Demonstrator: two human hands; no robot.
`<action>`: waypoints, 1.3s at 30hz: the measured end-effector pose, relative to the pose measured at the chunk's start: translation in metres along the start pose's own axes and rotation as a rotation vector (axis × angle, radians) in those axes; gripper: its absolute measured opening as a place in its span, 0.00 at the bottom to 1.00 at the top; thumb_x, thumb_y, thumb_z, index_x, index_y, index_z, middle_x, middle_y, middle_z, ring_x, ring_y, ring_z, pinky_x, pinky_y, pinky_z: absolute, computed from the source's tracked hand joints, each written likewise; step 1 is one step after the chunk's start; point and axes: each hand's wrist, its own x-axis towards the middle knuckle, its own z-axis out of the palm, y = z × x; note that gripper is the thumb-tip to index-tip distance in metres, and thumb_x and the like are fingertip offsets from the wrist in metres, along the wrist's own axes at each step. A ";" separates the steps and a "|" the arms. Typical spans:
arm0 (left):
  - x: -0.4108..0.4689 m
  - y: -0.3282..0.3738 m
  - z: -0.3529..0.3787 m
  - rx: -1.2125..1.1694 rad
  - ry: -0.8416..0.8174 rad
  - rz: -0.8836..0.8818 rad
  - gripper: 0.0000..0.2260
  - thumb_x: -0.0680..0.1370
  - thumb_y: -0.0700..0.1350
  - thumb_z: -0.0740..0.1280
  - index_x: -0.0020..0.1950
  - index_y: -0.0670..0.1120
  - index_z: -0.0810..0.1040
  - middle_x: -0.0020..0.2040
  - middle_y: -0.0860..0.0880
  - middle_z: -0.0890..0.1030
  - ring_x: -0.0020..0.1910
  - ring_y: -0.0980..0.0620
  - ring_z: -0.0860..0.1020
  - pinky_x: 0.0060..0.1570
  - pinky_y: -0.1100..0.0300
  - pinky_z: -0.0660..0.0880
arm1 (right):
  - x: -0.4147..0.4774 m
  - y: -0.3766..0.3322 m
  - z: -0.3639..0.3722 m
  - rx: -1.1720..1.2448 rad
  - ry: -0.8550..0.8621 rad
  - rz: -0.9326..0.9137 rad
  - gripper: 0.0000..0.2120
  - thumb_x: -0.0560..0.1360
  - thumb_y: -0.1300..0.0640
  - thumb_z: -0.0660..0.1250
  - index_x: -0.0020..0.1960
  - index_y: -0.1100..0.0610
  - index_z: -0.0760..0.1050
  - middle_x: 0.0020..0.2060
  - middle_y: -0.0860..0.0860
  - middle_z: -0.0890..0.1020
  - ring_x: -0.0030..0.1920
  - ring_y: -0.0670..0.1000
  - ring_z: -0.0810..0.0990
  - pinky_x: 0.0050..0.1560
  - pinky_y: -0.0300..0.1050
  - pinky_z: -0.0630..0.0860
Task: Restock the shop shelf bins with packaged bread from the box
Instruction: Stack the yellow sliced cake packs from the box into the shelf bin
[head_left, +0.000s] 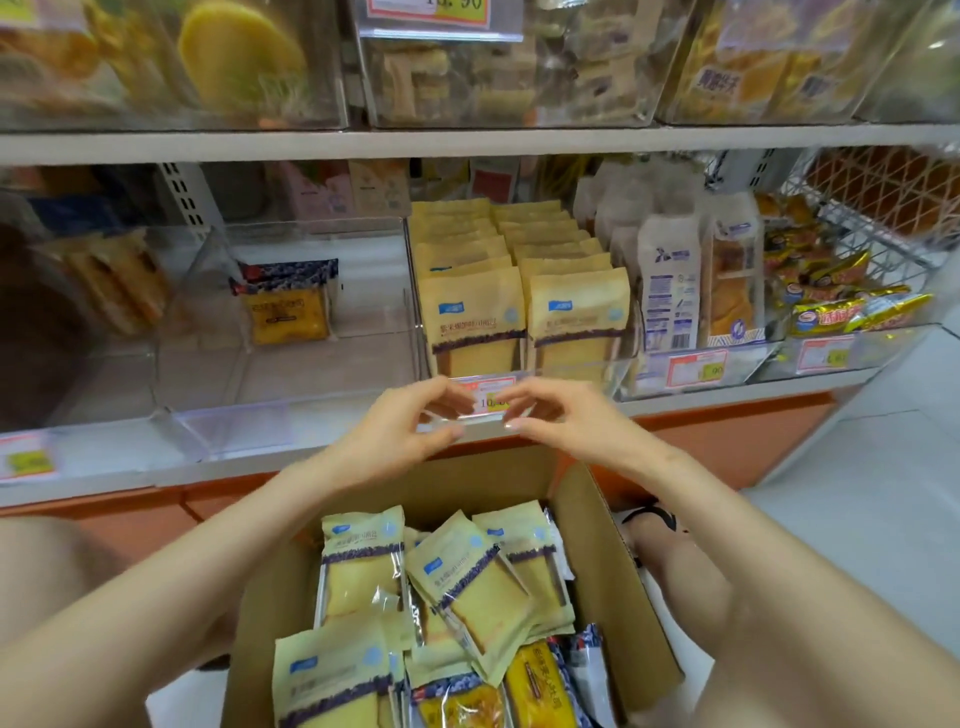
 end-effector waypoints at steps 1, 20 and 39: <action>-0.010 -0.006 0.004 0.004 -0.037 -0.019 0.12 0.76 0.44 0.67 0.59 0.50 0.75 0.53 0.59 0.78 0.52 0.65 0.76 0.53 0.72 0.72 | -0.002 0.003 0.014 -0.028 -0.097 0.025 0.15 0.74 0.49 0.69 0.61 0.43 0.75 0.52 0.45 0.81 0.52 0.44 0.78 0.54 0.39 0.75; -0.136 -0.181 0.068 0.380 -0.581 -0.565 0.10 0.72 0.51 0.70 0.46 0.52 0.69 0.52 0.53 0.75 0.49 0.55 0.73 0.46 0.62 0.71 | -0.006 0.127 0.188 -0.135 -0.418 0.409 0.39 0.72 0.51 0.72 0.74 0.37 0.54 0.76 0.52 0.57 0.75 0.56 0.55 0.73 0.54 0.57; -0.136 -0.164 0.078 0.167 -0.546 -0.477 0.11 0.78 0.44 0.63 0.41 0.53 0.63 0.38 0.53 0.74 0.36 0.56 0.71 0.39 0.62 0.69 | -0.009 0.122 0.182 0.117 -0.378 0.502 0.36 0.73 0.68 0.69 0.70 0.40 0.59 0.51 0.48 0.71 0.44 0.50 0.77 0.41 0.41 0.77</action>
